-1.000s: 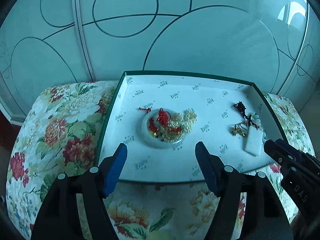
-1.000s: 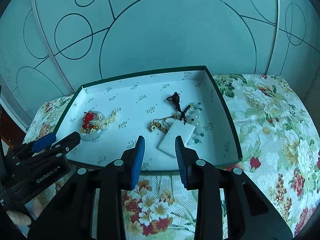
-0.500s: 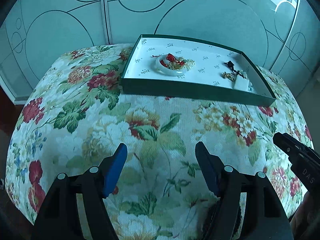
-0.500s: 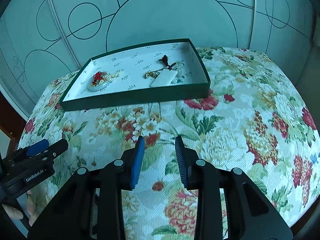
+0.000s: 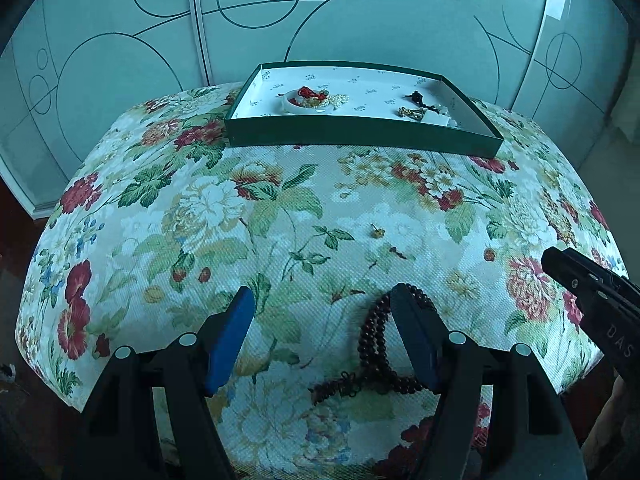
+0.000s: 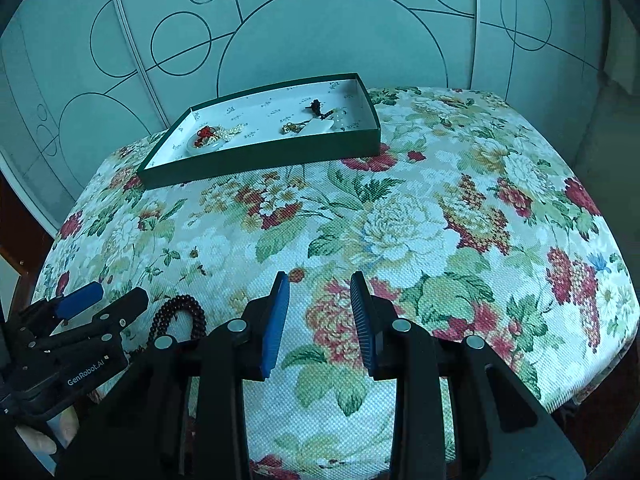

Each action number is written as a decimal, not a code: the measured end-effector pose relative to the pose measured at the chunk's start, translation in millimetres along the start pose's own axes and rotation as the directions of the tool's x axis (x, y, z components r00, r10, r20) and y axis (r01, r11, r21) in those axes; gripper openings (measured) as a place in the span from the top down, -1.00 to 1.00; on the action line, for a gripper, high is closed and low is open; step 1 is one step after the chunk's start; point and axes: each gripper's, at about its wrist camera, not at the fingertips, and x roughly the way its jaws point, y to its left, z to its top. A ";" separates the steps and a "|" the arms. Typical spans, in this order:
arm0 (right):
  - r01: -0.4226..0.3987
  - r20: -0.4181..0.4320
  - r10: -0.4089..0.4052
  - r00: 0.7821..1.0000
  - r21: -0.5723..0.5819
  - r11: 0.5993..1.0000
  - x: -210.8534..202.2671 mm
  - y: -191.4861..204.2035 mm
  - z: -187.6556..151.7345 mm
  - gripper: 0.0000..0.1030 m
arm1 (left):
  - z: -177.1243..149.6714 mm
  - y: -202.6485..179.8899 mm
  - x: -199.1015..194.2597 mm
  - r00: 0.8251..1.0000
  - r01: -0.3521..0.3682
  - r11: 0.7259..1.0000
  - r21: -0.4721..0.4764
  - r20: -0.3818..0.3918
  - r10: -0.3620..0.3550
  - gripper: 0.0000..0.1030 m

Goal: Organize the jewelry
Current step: 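Lower the left gripper onto the dark red bead mala and close it, then lift the dark red bead mala off the table with the left gripper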

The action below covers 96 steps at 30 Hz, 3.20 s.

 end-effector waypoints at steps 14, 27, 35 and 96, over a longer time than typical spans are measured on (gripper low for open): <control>0.006 0.025 -0.008 1.000 0.066 0.998 -18.7 -31.2 -15.8 0.37 | -15.6 -42.8 5.4 1.000 0.010 0.998 0.056 0.002 -0.010 -0.48; -0.001 0.026 -0.001 1.000 0.087 0.996 -18.0 -37.6 -20.0 0.37 | -28.4 -52.0 22.7 1.000 0.017 0.998 0.067 -0.023 -0.015 -0.37; 0.002 0.024 -0.004 1.000 0.088 0.996 -17.3 -37.9 -20.6 0.37 | -27.2 -56.9 19.9 0.999 0.034 0.994 0.108 0.003 -0.035 0.38; -0.111 -0.112 0.094 0.989 -0.163 0.980 80.2 117.0 17.5 0.37 | 33.3 93.9 55.5 0.992 -0.106 0.994 0.039 0.069 0.103 0.79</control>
